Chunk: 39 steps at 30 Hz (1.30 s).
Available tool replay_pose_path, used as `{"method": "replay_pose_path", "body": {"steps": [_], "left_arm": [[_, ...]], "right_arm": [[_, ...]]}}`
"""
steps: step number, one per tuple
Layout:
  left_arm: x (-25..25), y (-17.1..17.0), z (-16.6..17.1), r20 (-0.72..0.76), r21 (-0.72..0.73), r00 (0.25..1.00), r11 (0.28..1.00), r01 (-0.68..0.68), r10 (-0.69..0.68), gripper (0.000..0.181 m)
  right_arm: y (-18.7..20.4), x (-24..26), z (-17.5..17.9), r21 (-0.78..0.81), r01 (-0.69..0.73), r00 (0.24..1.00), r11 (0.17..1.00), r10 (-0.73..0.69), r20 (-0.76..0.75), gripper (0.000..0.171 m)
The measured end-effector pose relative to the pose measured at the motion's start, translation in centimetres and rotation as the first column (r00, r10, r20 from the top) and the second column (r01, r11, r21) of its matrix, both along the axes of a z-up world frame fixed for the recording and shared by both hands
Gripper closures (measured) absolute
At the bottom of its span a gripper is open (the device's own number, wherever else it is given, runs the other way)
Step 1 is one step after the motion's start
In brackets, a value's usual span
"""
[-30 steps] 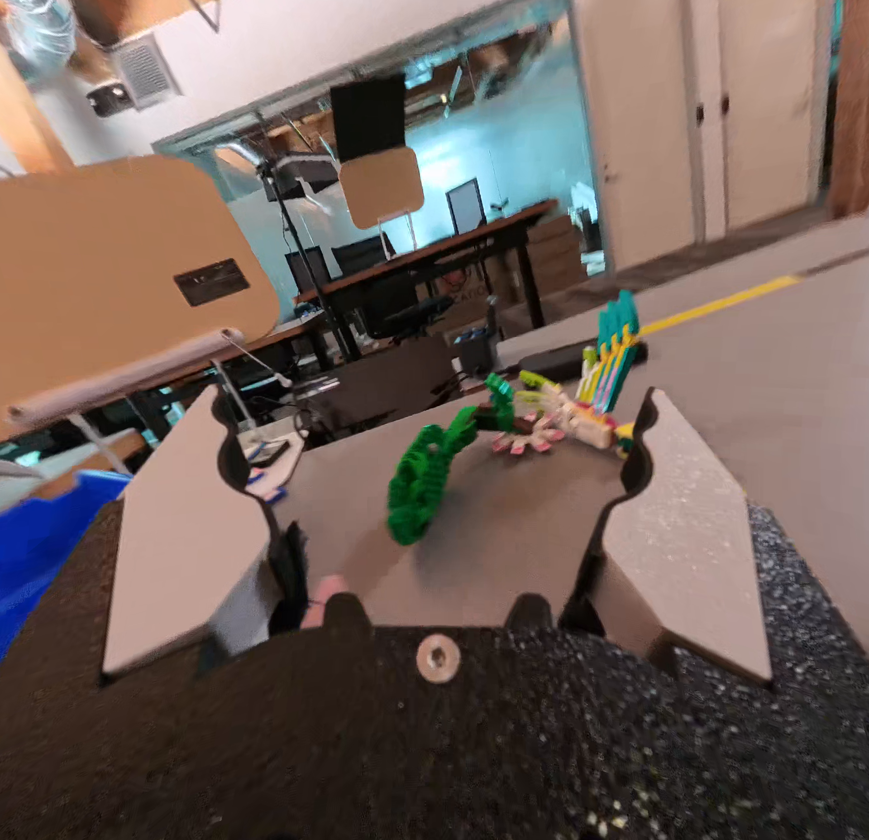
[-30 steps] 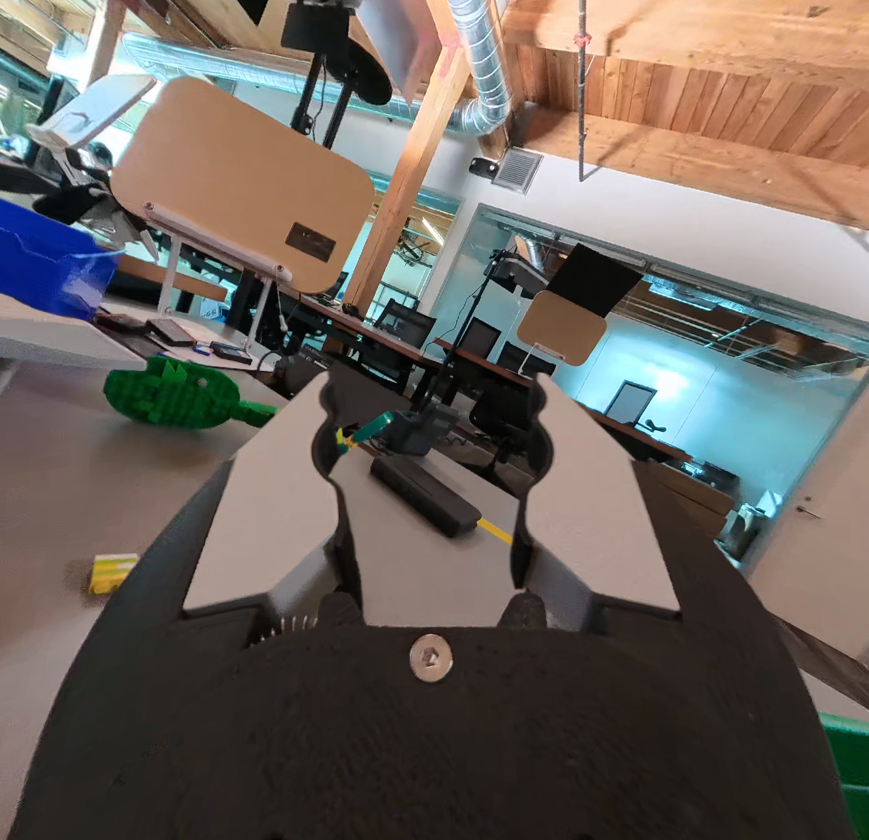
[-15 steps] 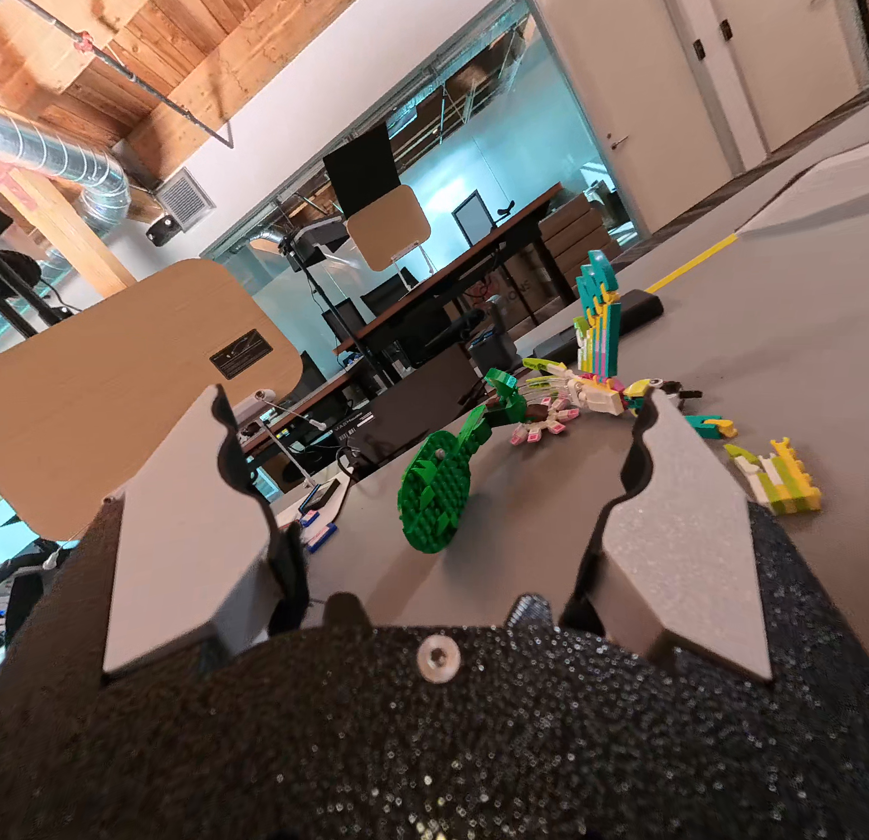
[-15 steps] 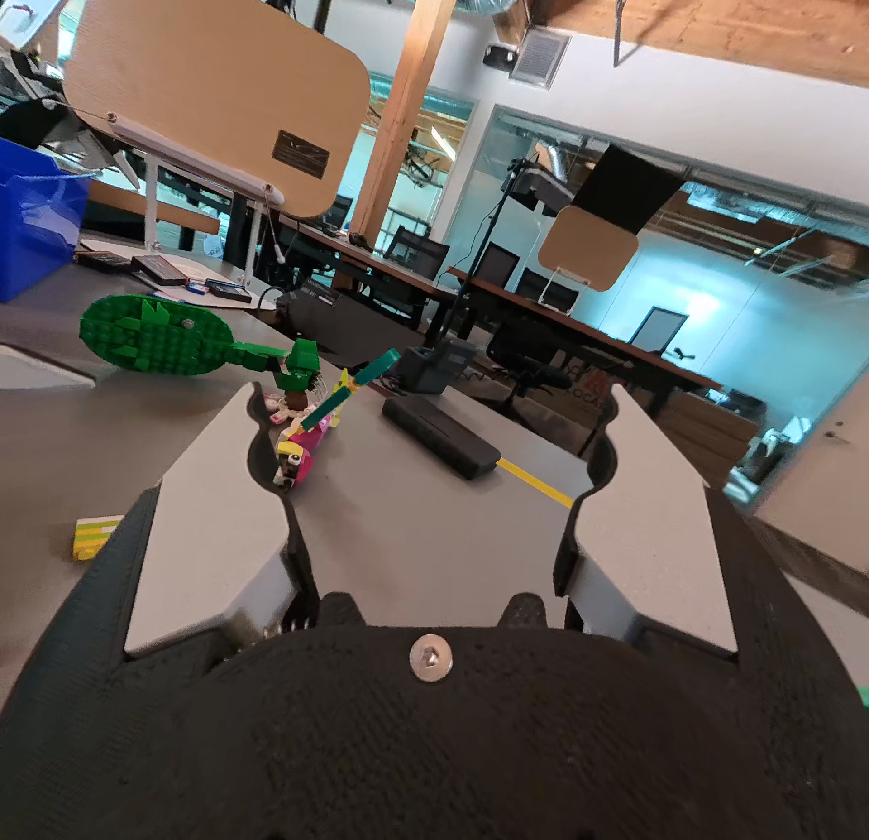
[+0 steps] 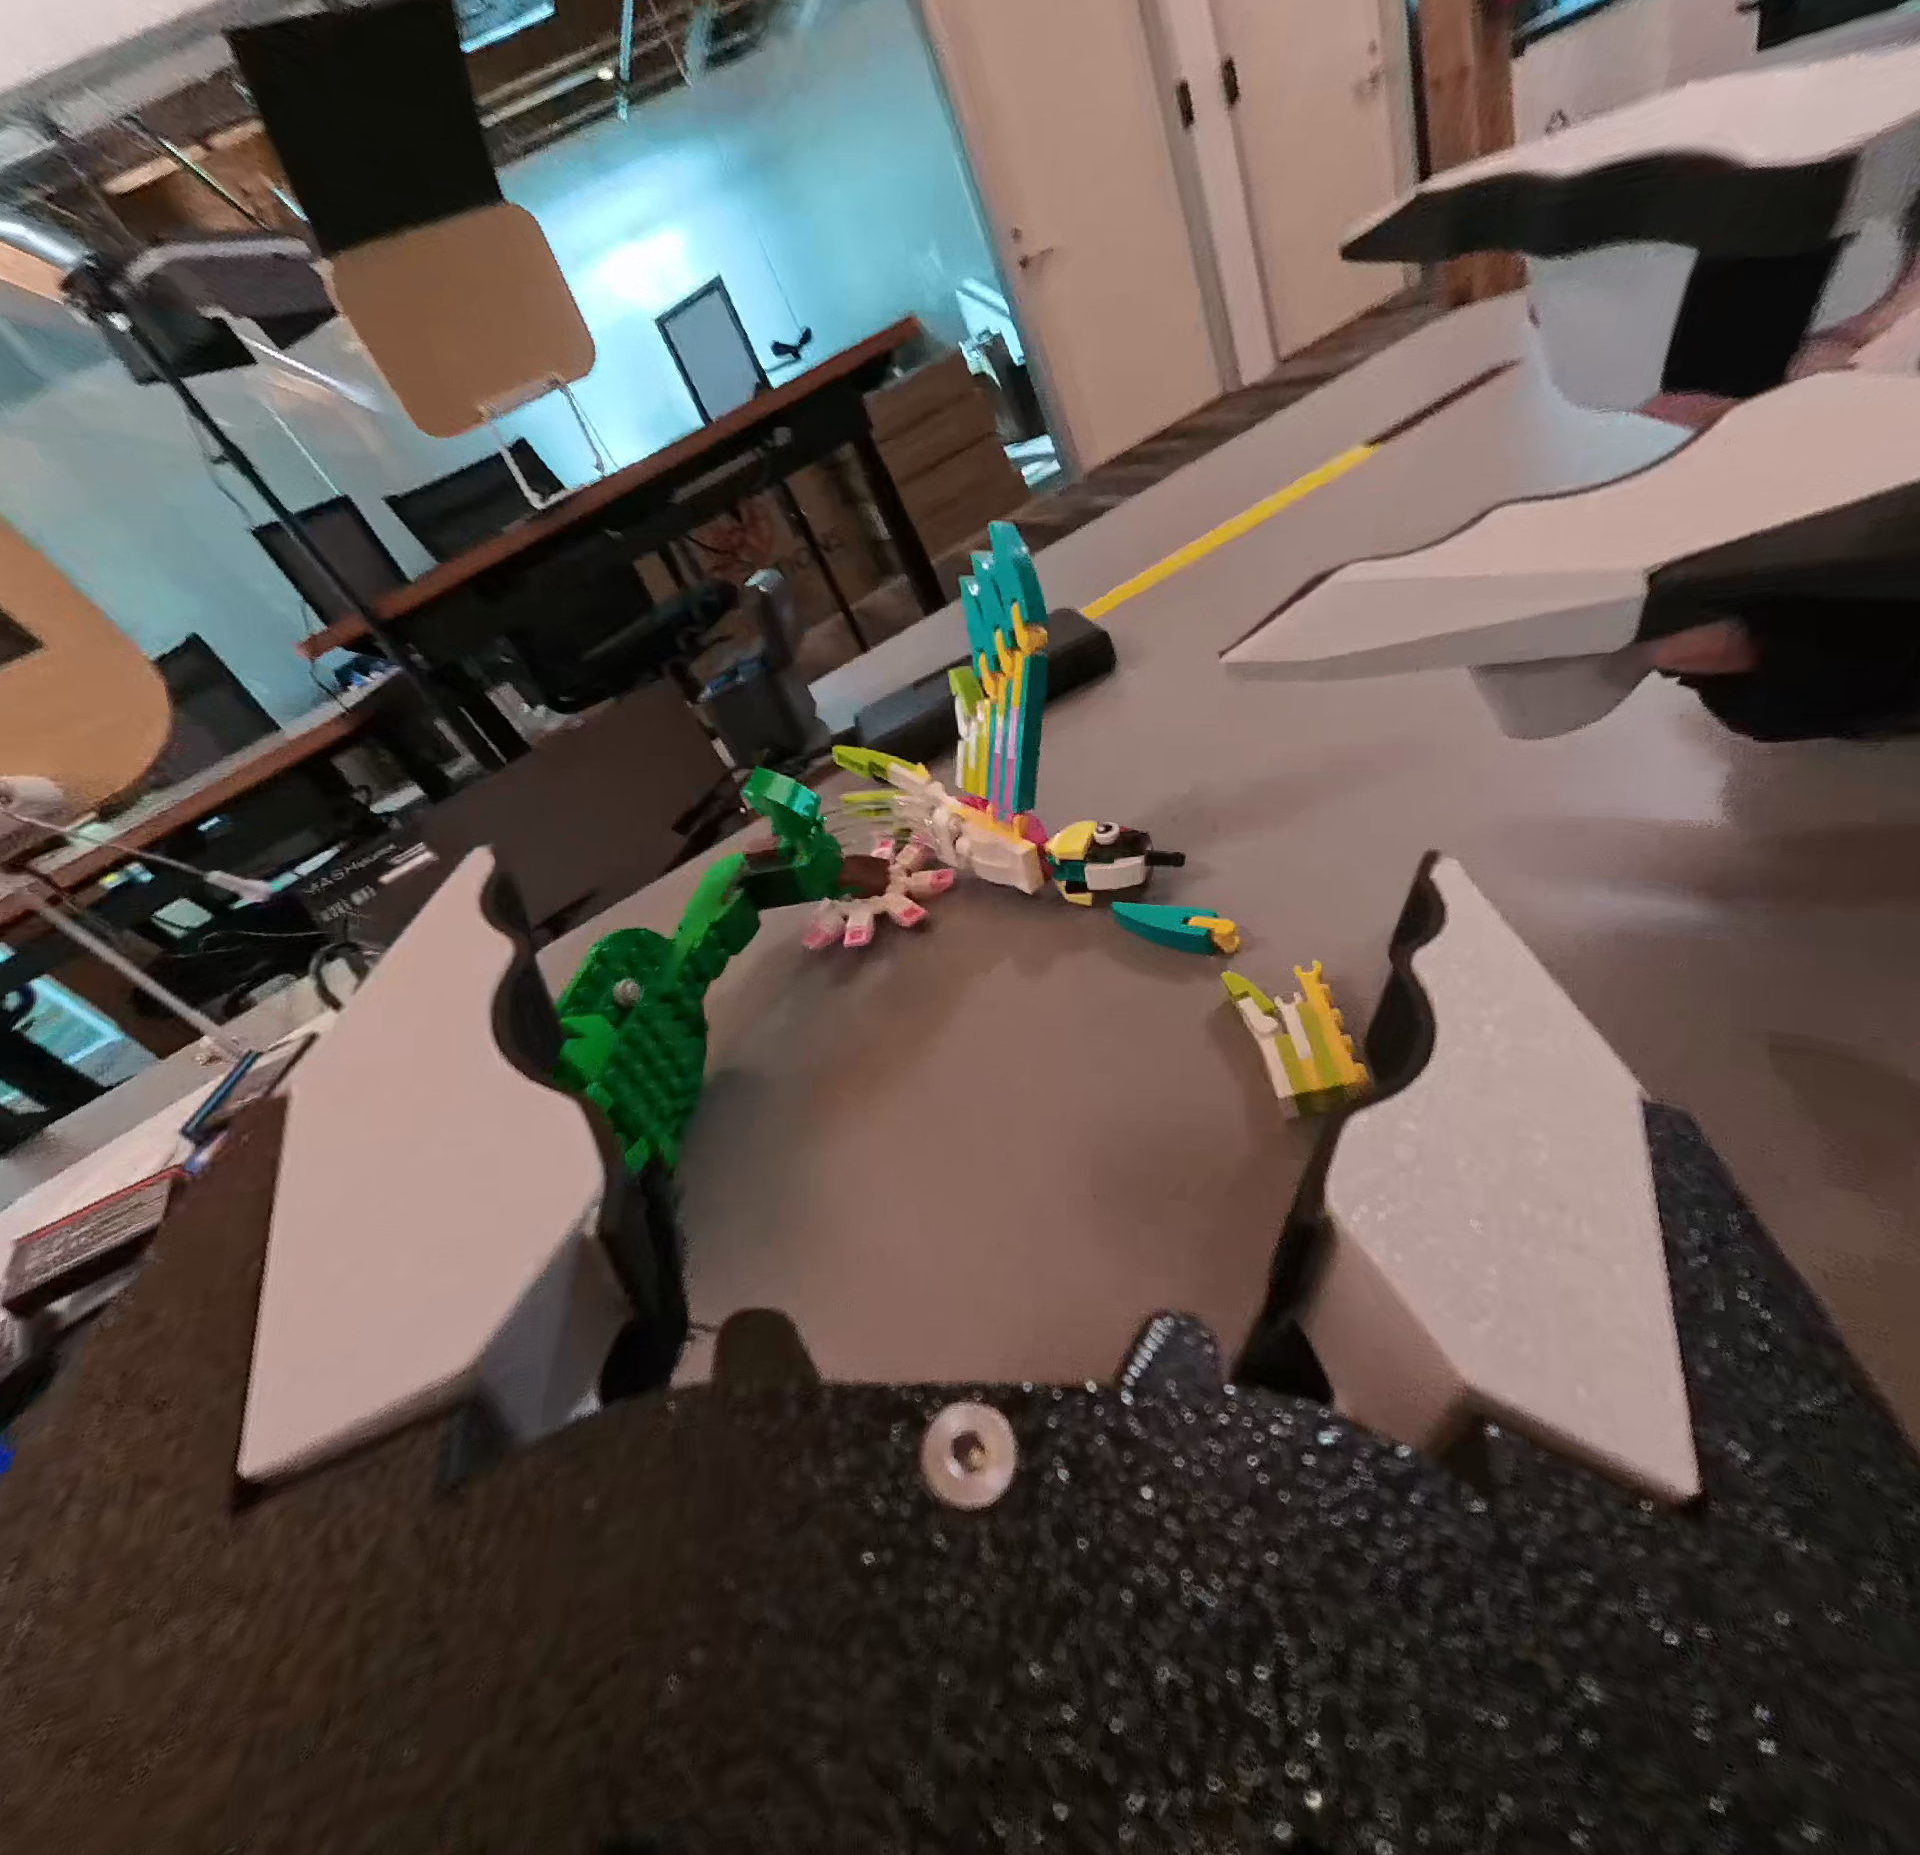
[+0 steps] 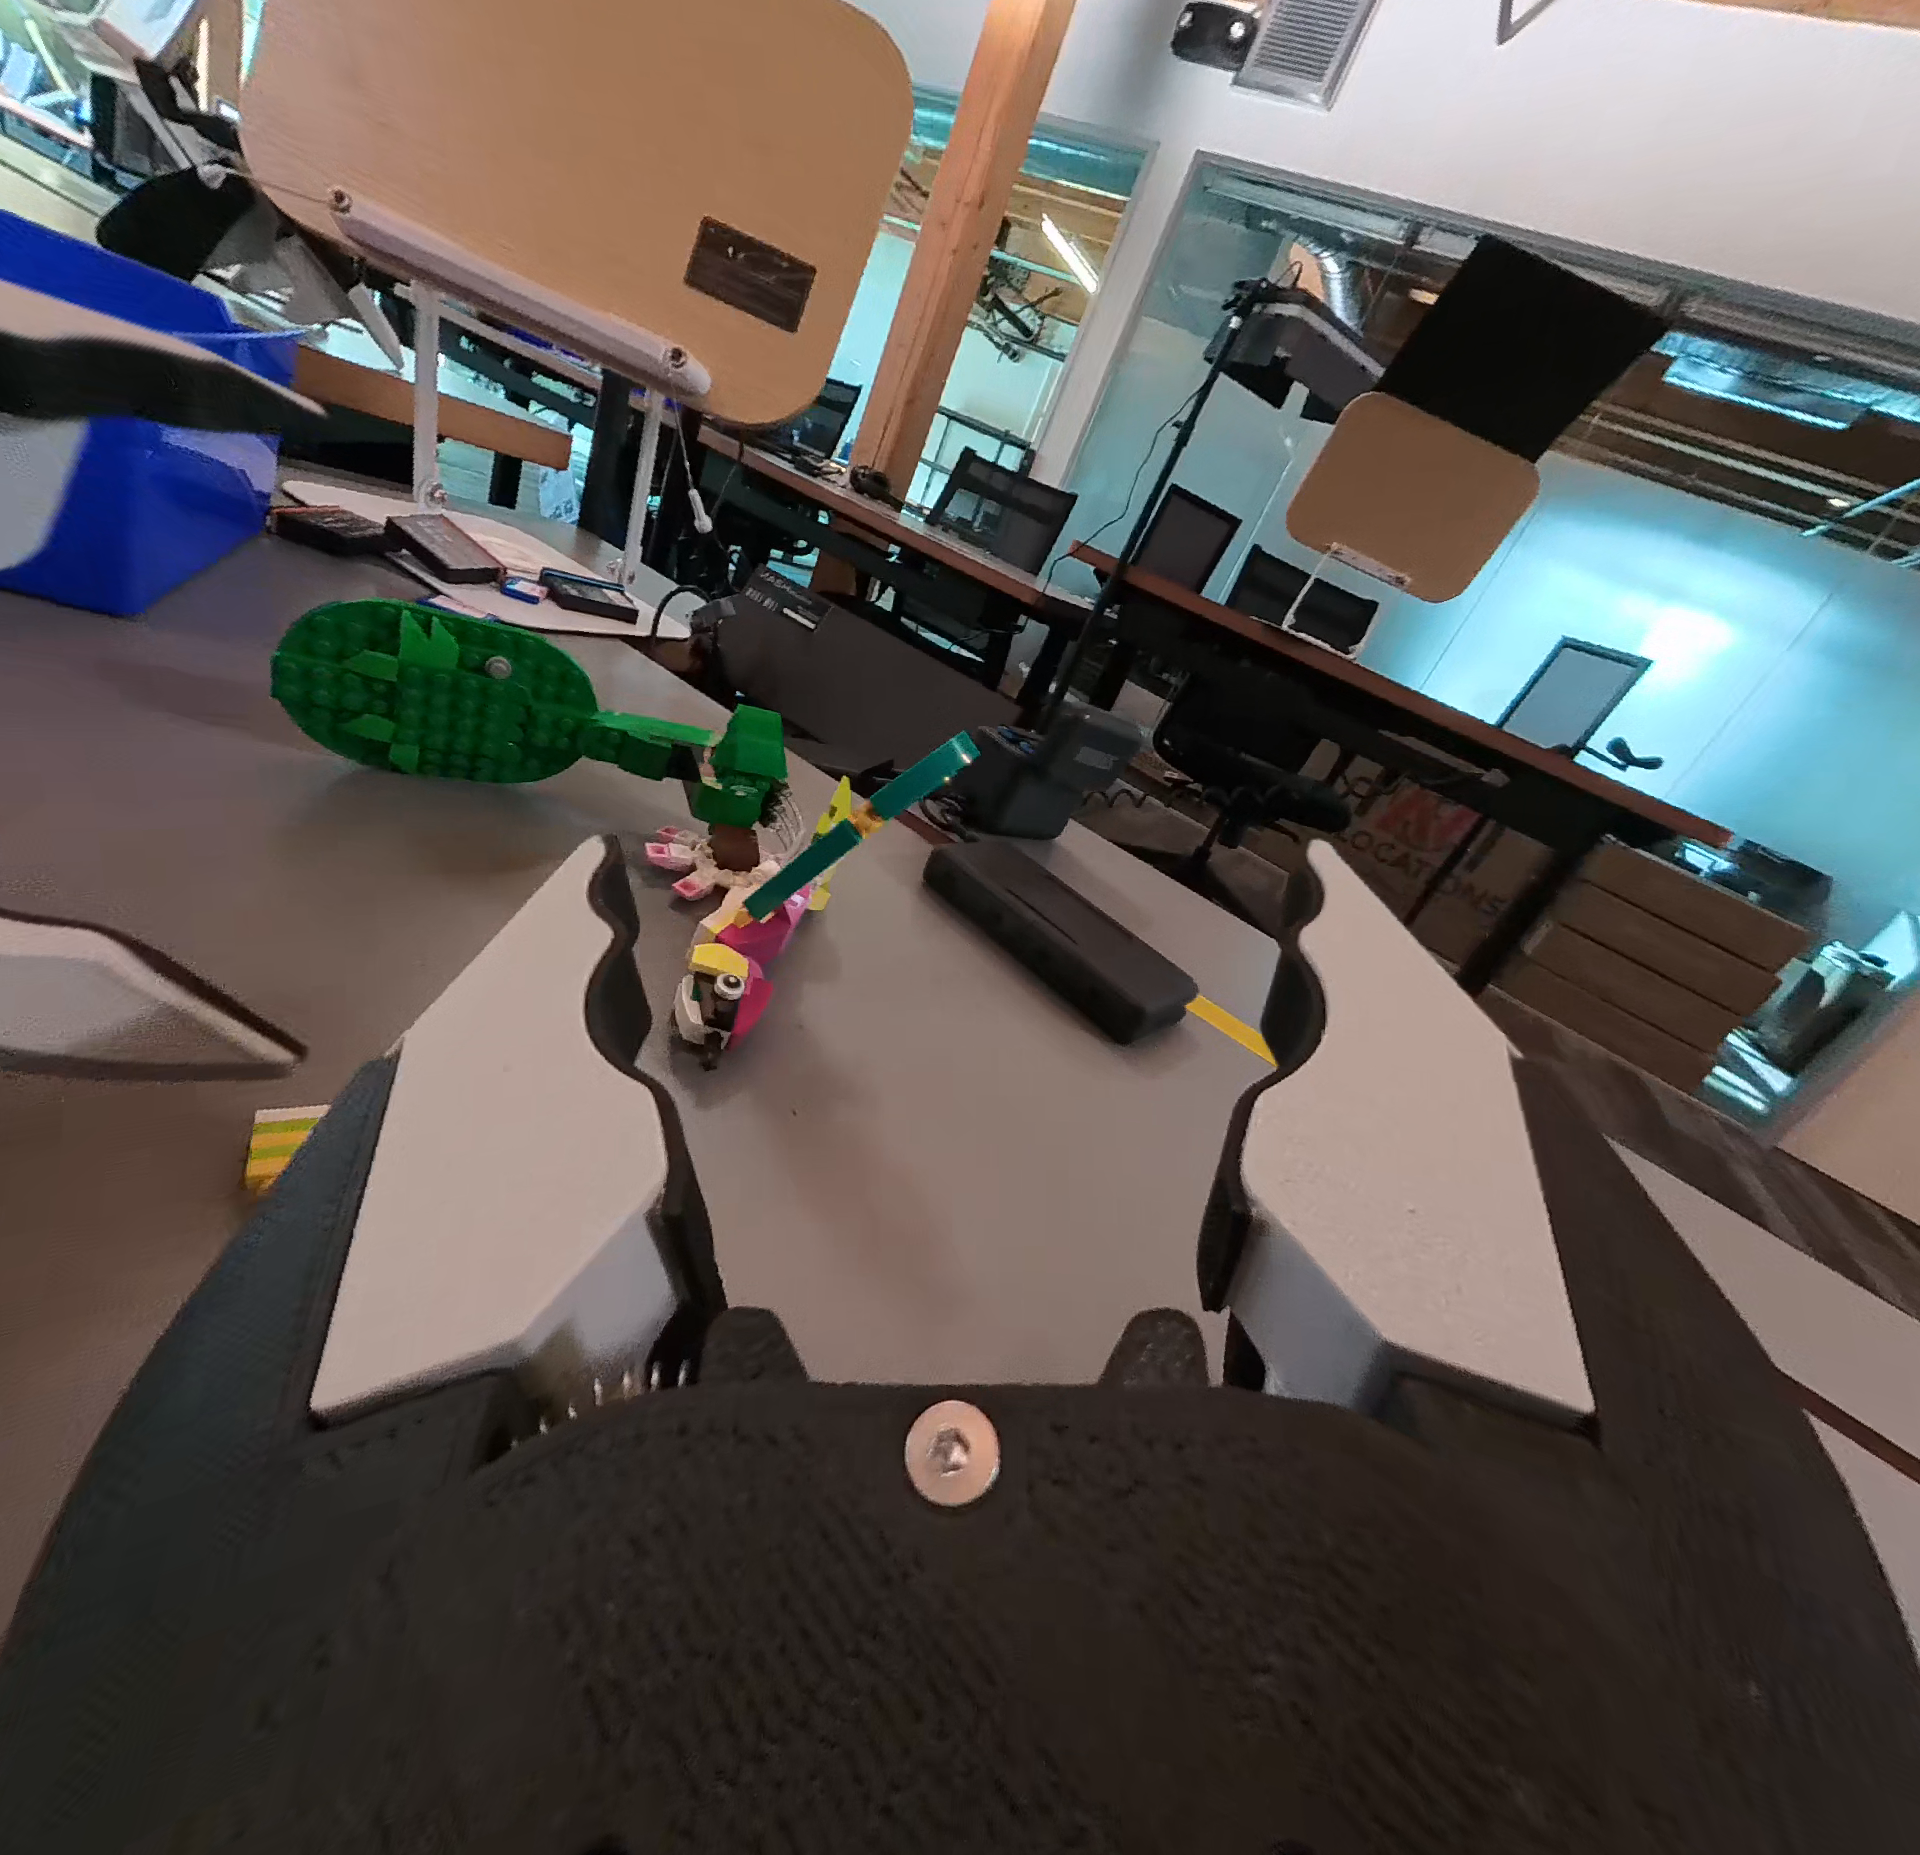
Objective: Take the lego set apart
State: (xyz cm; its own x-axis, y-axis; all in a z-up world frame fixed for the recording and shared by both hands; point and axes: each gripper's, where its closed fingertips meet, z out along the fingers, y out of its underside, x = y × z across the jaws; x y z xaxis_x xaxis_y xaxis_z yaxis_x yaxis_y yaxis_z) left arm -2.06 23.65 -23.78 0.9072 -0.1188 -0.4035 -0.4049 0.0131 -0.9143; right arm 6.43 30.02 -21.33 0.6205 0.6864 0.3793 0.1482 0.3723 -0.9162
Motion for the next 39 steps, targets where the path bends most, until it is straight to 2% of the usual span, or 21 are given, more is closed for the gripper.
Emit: {"method": "replay_pose_path", "body": {"steps": [7,8,10,13,18,21,23,25,28,32,34,36,38,39], "left_arm": [[-1.7,1.9,1.9,0.02,0.141,1.0,0.99,-0.002,-0.001,0.024],[-2.0,2.1,2.1,0.032,0.149,0.999,0.989,-0.005,0.0,0.022],[-2.4,2.3,2.6,0.068,0.175,0.998,0.985,0.002,-0.014,0.022],[-2.8,2.3,3.1,0.097,0.21,0.995,0.978,0.002,-0.023,0.022],[-3.6,3.3,3.2,0.111,0.211,0.993,0.977,0.007,-0.031,0.023],[-3.5,3.5,3.3,0.119,0.214,0.992,0.977,0.02,-0.046,0.024],[-3.3,3.7,3.2,0.104,0.211,0.993,0.977,0.027,-0.05,0.025],[-3.1,3.7,3.2,0.092,0.209,0.995,0.977,0.028,-0.048,0.024],[-3.3,3.6,3.4,0.093,0.221,0.995,0.975,0.018,-0.039,0.024],[-3.8,3.1,3.9,0.105,0.238,0.994,0.971,0.001,-0.027,0.027],[-3.8,2.7,4.3,0.128,0.244,0.991,0.97,0.004,-0.036,0.033],[-3.6,2.1,4.5,0.196,0.224,0.978,0.974,0.026,-0.071,0.039],[-3.2,1.5,3.9,0.292,0.151,0.949,0.986,0.075,-0.117,0.064],[-2.6,1.2,3.6,0.347,0.113,0.923,0.984,0.134,-0.166,0.088]], "right_arm": [[0.1,-0.6,-1.1,-0.025,0.034,0.995,0.999,-0.032,0.091,0.077],[-0.1,-0.8,-1.4,-0.038,0.024,0.994,0.999,-0.02,0.109,0.084],[-1.1,-1.7,-2.2,-0.119,-0.053,0.986,0.991,0.071,0.153,0.12],[-2.1,-2.8,-4.1,-0.261,-0.113,0.961,0.959,0.172,0.217,0.125],[-3.8,-4.1,-9.0,-0.561,-0.1,0.865,0.822,0.35,0.359,0.143],[-3.8,-4.1,-10.2,-0.615,-0.061,0.842,0.786,0.372,0.392,0.151],[-3.6,-4.5,-10.8,-0.637,-0.031,0.831,0.771,0.374,0.412,0.145],[-3.3,-5.1,-10.8,-0.636,-0.021,0.834,0.772,0.365,0.415,0.147],[-3.6,-5.8,-10.9,-0.643,-0.027,0.828,0.765,0.378,0.415,0.162],[-3.9,-5.9,-10.4,-0.597,-0.059,0.823,0.8,0.377,0.424,0.163],[-3.6,-6.1,-8.5,-0.463,-0.131,0.852,0.877,0.338,0.4,0.163],[-2.9,-6.0,-5.9,-0.261,-0.182,0.899,0.948,0.268,0.346,0.164],[-3.9,-6.2,-3.7,-0.079,-0.288,0.913,0.954,0.298,0.277,0.164],[-4.5,-6.3,-2.8,-0.008,-0.322,0.916,0.947,0.314,0.251,0.164]]}}
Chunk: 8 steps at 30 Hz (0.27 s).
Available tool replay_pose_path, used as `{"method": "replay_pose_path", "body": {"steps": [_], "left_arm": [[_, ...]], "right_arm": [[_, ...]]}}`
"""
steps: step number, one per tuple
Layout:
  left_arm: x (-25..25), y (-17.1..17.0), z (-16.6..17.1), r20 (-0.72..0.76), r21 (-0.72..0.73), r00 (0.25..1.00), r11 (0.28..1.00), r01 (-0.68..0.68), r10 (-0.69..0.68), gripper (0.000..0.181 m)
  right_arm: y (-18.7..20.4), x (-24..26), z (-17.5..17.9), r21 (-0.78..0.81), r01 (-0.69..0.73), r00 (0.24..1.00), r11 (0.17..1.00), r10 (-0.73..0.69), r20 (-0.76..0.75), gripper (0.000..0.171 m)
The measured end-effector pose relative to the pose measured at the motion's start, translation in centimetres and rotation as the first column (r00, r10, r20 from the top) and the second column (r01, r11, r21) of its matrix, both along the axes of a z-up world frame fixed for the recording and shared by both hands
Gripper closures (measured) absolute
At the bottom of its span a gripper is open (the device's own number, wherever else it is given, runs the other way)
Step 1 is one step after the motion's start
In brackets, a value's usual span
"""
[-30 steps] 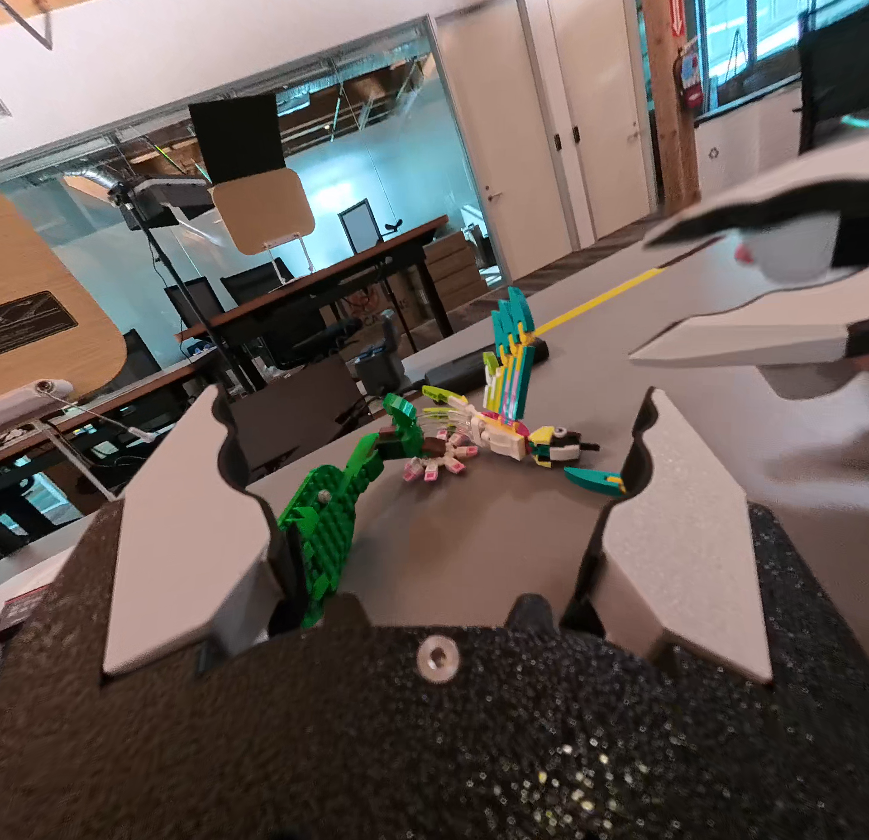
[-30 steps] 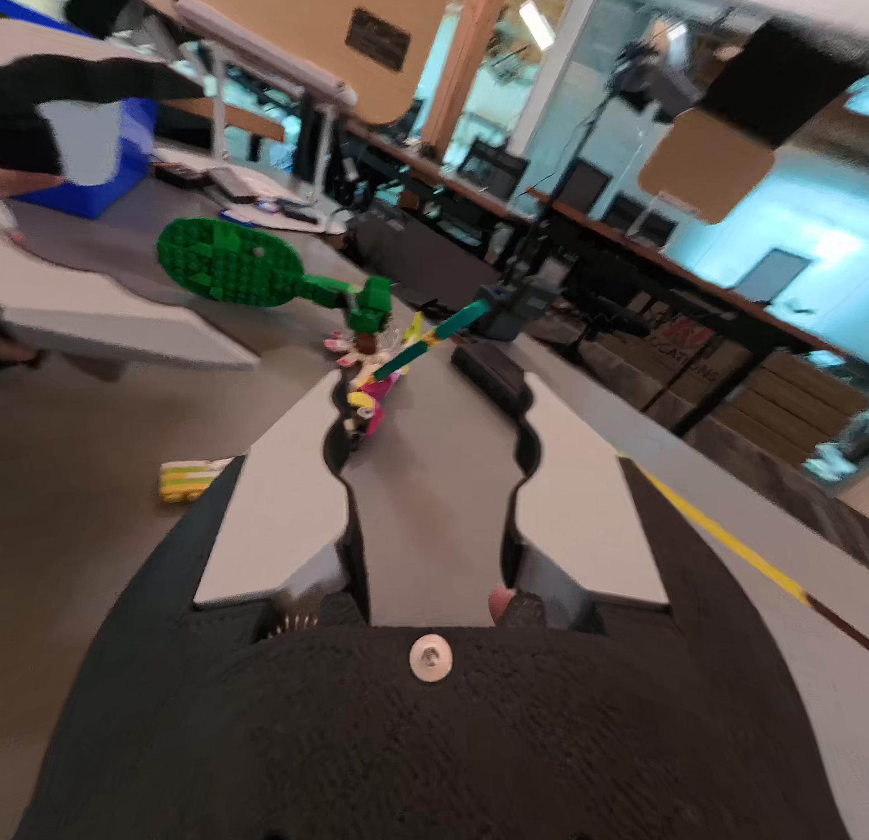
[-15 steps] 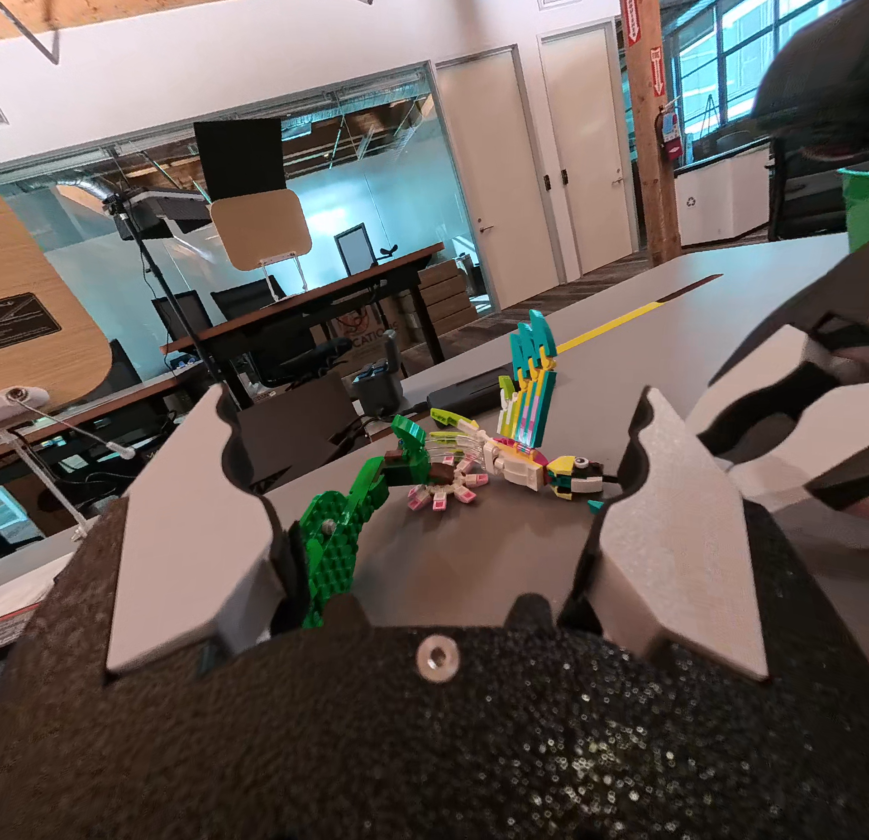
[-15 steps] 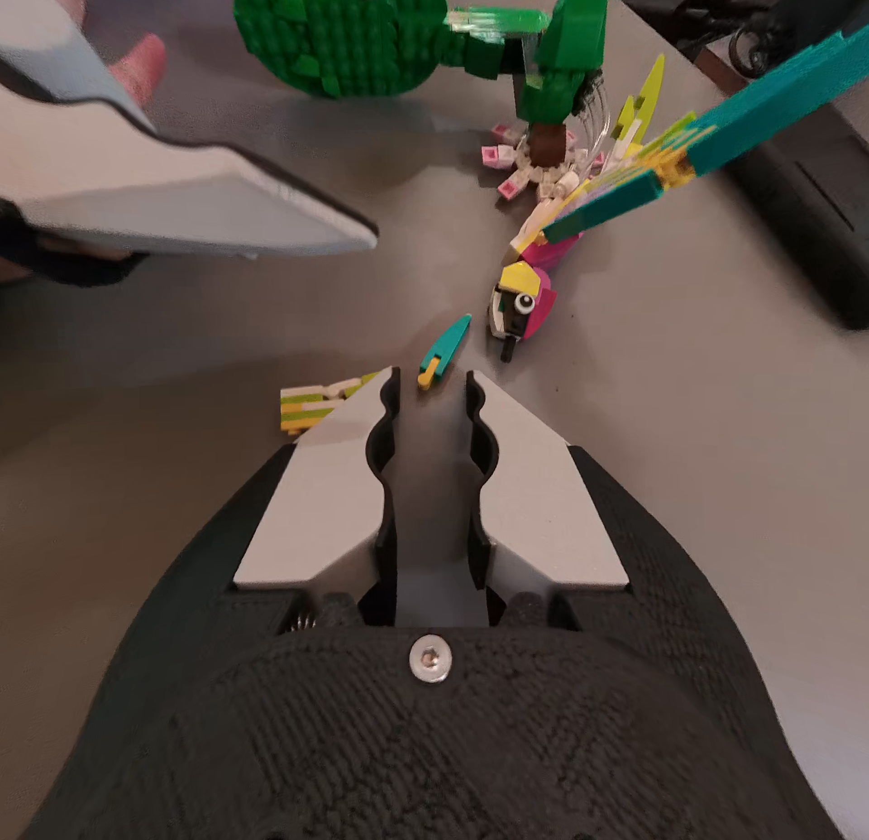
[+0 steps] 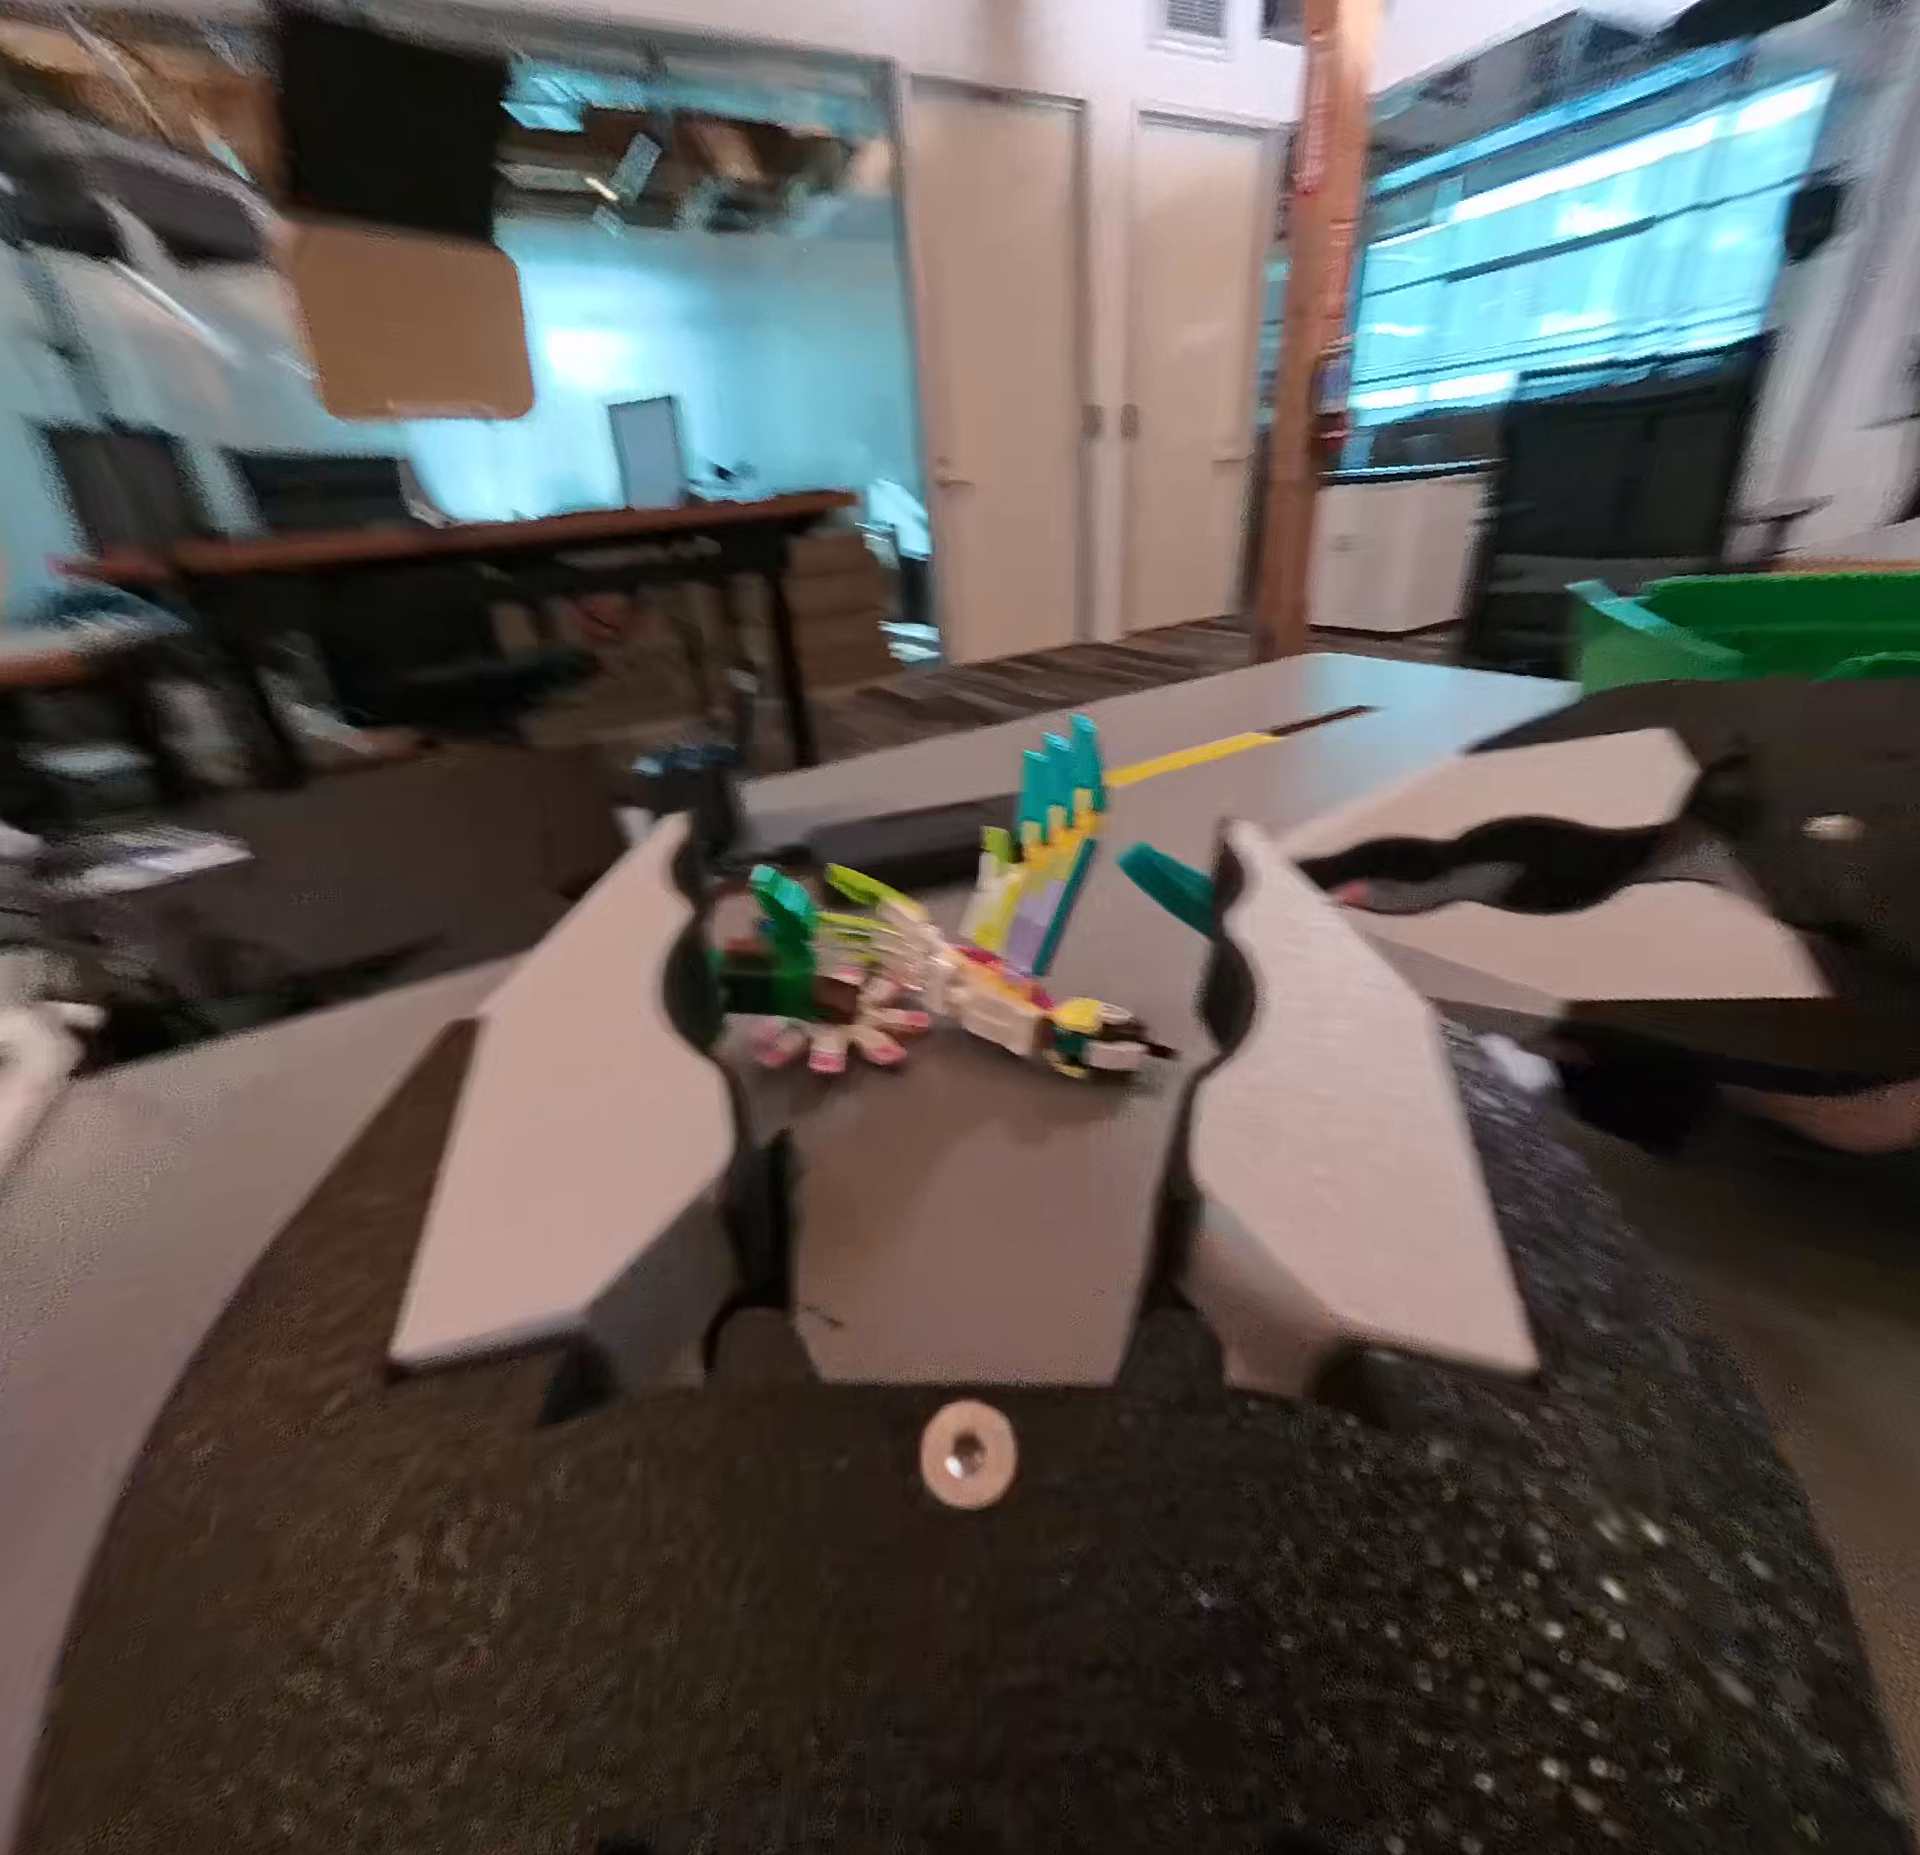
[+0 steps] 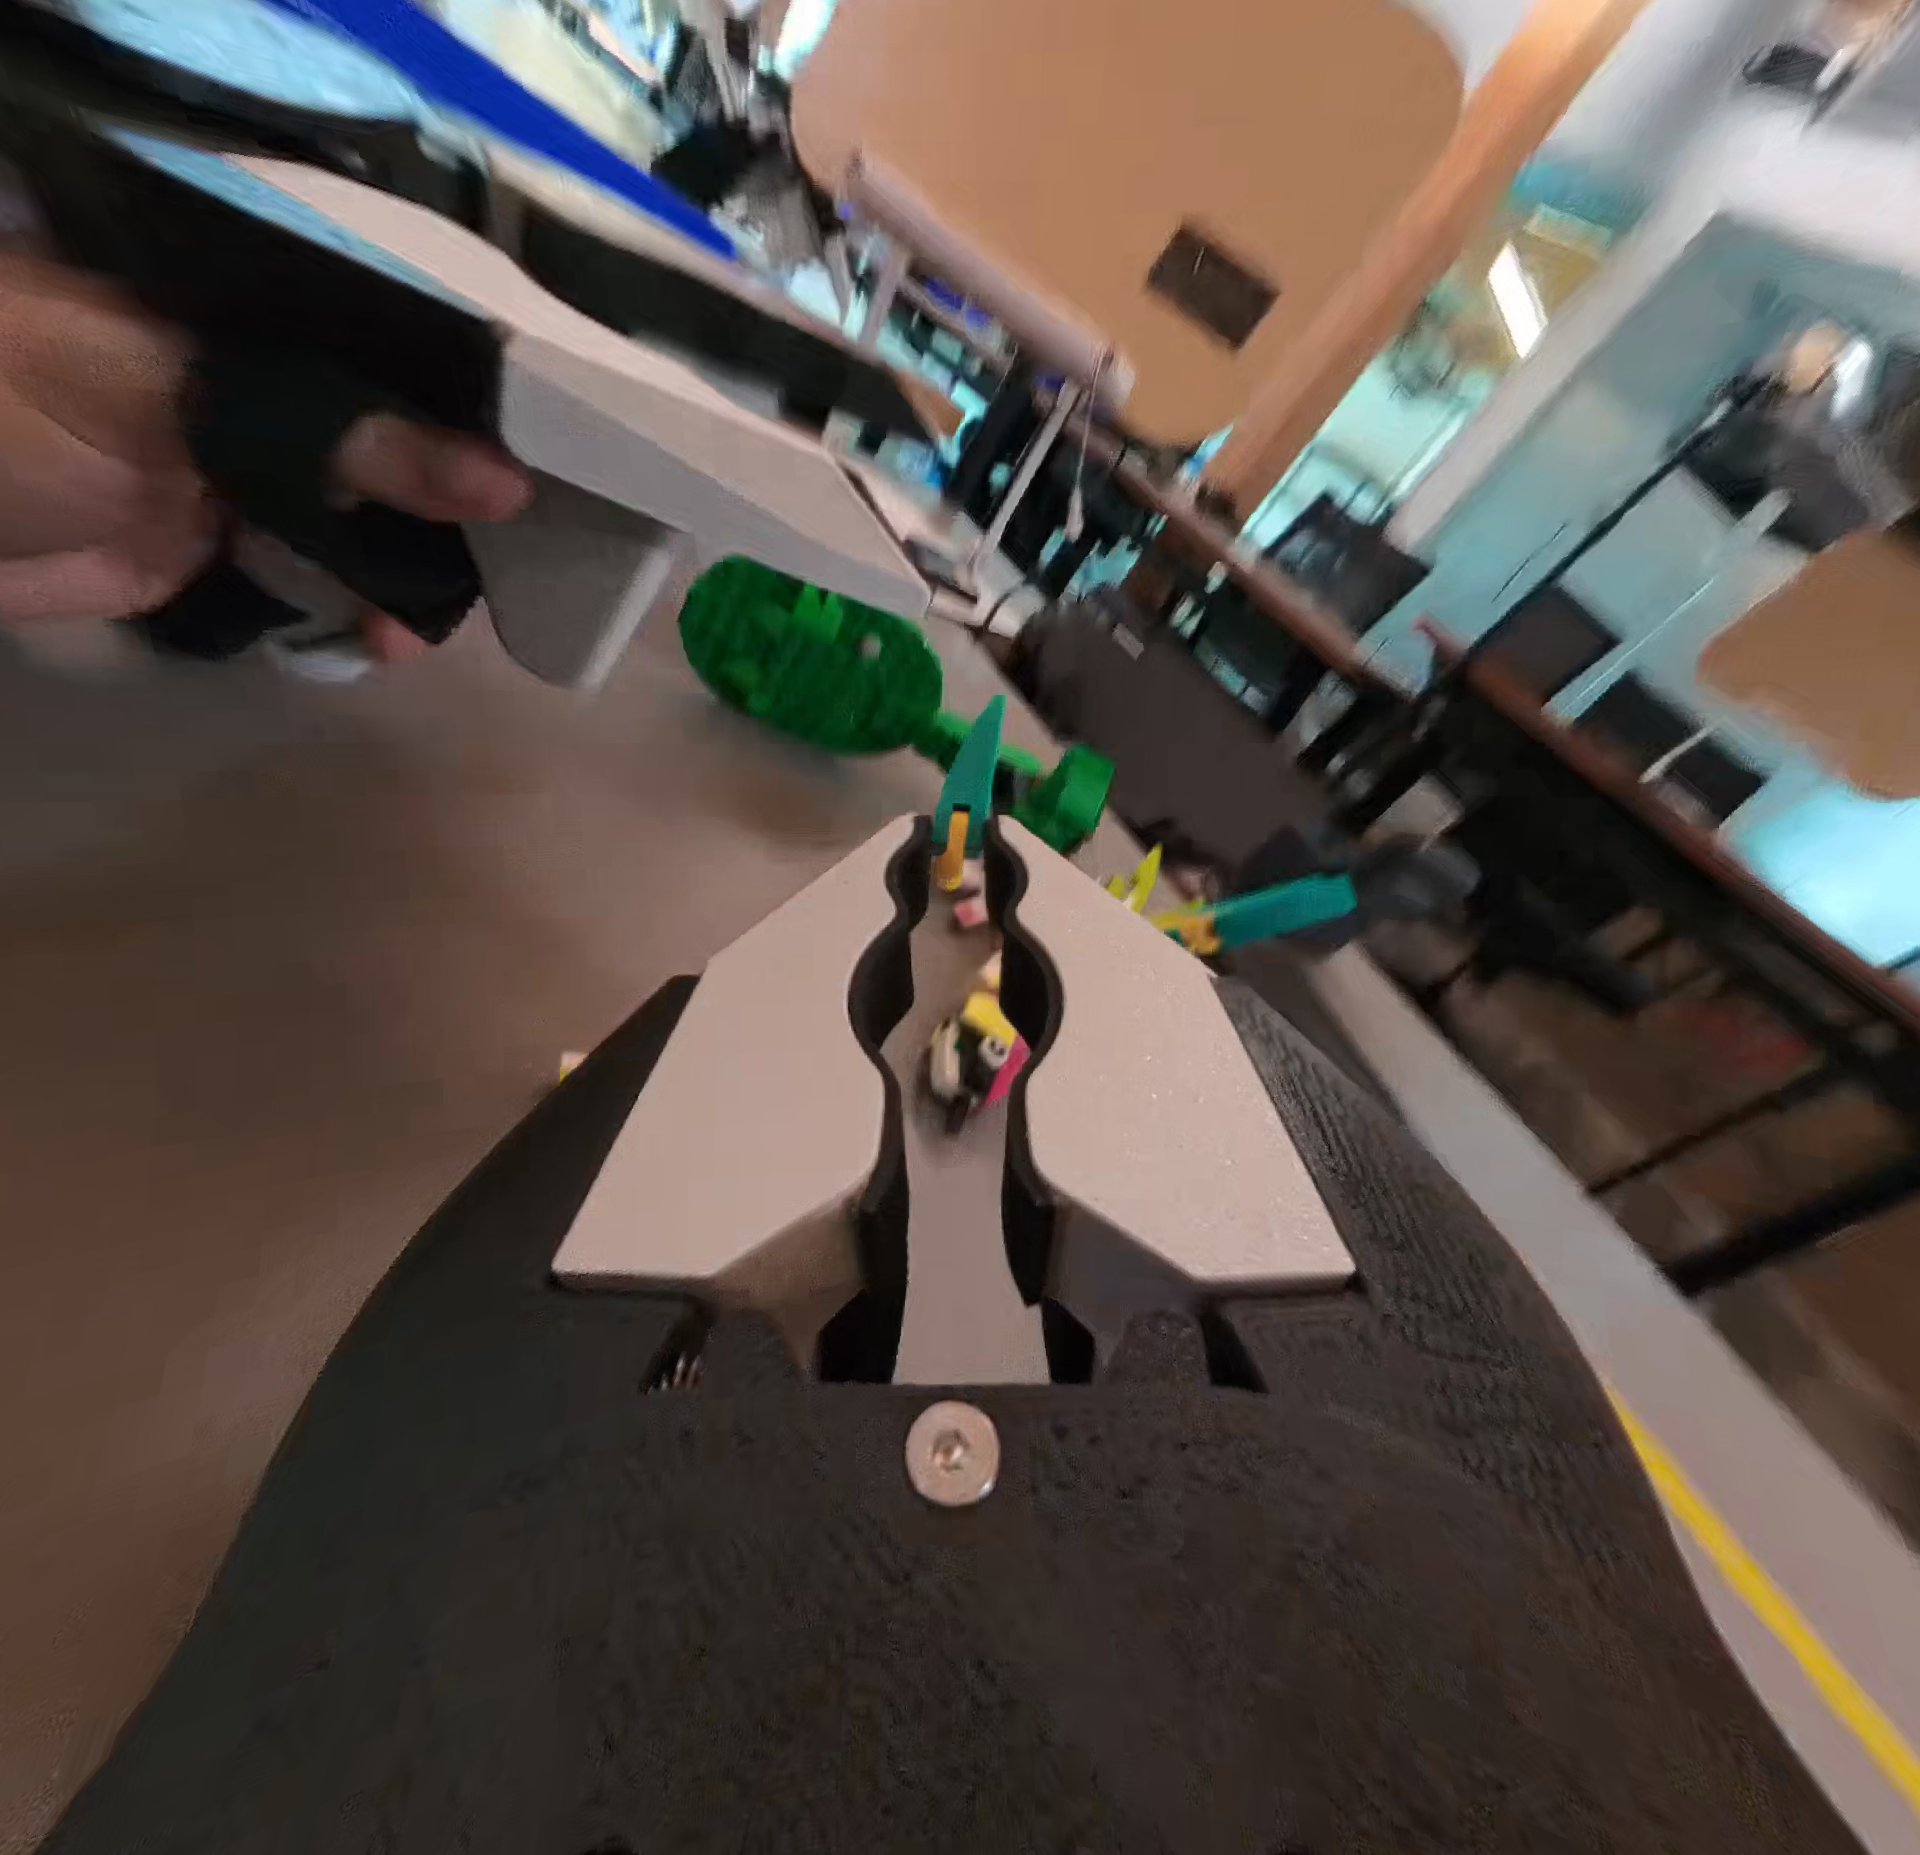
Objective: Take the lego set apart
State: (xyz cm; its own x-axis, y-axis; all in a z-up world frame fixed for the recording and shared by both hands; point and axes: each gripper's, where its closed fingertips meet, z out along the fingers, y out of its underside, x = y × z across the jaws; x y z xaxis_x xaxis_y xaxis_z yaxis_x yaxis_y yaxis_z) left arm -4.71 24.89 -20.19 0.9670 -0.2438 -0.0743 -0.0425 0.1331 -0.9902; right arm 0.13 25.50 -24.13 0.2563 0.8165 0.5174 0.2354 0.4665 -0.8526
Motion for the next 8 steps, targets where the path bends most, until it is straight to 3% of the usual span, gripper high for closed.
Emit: {"method": "replay_pose_path", "body": {"steps": [1,2,5,8], "left_arm": [[0.9,-0.5,-0.1,0.058,-0.019,0.993,0.995,0.1,-0.099,0.118],[1.9,-1.1,0.2,0.13,-0.013,0.969,0.977,0.213,-0.21,0.136],[2.6,-1.4,0.2,0.37,-0.045,0.859,0.917,0.396,-0.353,0.135],[3.5,-1.5,-0.3,0.481,-0.055,0.763,0.853,0.519,-0.433,0.137]], "right_arm": [[-0.5,-0.1,0.7,0.049,-0.014,0.999,0.999,0.016,-0.032,0.164],[-1.0,-0.2,1.2,0.093,-0.03,0.998,0.995,0.034,-0.049,0.164],[-2.1,-0.3,1.9,0.202,-0.04,0.996,0.979,0.054,-0.067,0.164],[-2.5,-0.2,2.2,0.229,-0.047,0.994,0.972,0.067,-0.083,0.164]]}}
